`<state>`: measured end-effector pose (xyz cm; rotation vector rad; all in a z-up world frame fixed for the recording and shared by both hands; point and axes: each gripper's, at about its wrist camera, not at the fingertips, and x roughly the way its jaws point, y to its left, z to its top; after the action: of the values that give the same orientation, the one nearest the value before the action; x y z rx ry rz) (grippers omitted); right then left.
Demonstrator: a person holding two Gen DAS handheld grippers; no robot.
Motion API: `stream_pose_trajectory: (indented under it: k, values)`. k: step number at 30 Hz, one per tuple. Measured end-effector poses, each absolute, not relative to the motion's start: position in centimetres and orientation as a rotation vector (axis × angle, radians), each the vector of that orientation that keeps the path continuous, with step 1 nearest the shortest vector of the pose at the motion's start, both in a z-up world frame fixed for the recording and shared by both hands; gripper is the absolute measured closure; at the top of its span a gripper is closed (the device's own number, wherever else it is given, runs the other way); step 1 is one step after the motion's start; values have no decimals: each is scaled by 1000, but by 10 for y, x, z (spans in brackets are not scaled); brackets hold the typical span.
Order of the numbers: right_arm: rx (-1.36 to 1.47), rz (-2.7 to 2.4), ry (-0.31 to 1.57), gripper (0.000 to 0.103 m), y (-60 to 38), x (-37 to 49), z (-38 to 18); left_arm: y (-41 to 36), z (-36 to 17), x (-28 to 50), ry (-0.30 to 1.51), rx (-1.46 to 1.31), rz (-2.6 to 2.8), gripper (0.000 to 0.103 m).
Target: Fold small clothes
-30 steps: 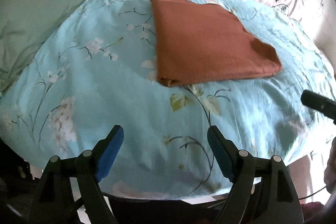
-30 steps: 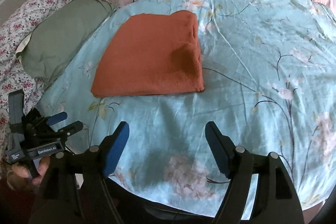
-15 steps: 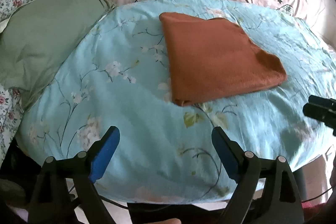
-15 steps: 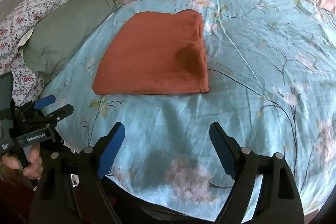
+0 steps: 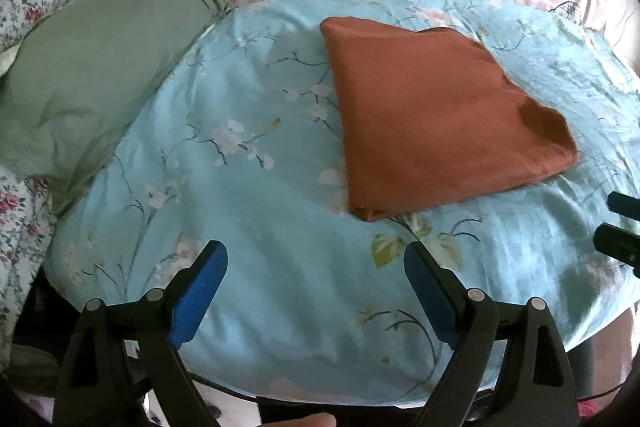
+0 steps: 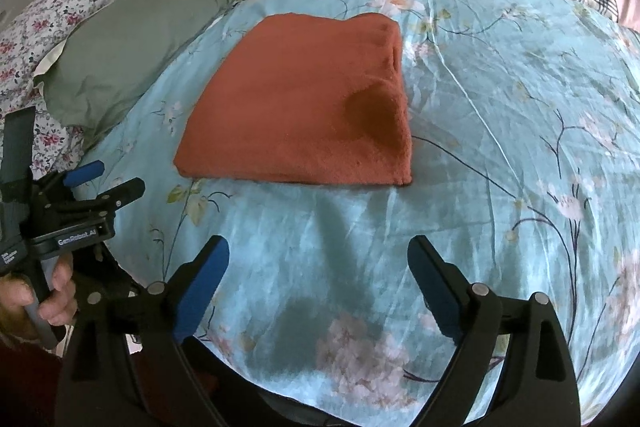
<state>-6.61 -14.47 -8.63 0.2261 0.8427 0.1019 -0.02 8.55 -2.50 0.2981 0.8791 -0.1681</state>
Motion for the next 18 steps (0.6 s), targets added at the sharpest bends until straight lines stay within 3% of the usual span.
stream_pose_trajectory:
  k: [18]
  values:
    - [149, 164, 824, 5, -132, -24, -61, 75, -4, 21, 837, 273, -161, 12]
